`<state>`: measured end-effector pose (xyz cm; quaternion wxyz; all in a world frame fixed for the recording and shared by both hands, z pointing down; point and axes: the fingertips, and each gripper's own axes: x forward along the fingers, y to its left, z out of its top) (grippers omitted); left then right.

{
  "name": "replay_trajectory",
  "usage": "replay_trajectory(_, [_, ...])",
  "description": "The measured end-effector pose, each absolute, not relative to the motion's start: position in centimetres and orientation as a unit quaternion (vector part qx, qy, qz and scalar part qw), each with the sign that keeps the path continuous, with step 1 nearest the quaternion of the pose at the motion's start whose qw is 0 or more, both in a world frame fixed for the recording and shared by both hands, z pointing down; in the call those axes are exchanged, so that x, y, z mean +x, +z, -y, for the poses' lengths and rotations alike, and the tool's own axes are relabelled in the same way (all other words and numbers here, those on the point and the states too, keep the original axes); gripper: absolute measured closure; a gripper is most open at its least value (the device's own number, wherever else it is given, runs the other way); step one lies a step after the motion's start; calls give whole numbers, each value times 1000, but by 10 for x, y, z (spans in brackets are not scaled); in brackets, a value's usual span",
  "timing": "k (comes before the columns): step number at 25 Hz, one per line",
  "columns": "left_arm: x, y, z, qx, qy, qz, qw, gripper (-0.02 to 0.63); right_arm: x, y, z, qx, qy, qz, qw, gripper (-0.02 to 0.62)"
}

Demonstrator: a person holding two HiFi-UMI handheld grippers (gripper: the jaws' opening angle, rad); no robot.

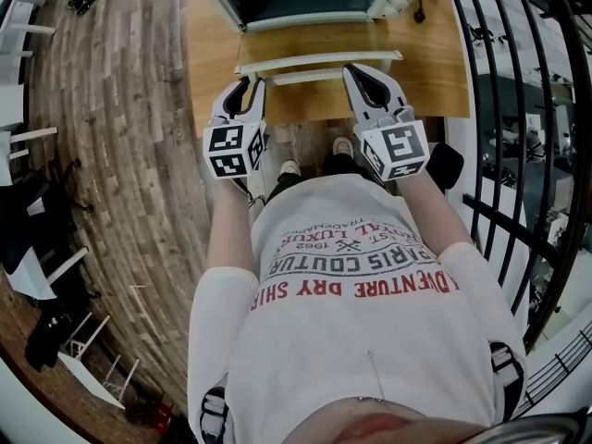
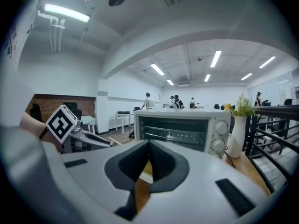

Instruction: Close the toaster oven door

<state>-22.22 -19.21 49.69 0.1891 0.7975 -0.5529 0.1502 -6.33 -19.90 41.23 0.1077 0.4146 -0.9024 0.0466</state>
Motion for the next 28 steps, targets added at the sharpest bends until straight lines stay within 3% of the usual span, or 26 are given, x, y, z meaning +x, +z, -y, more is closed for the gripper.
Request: replay_trajectory(28, [-234, 416, 270, 794, 94, 588, 122, 506, -57, 379, 249, 411, 1, 909, 69, 609])
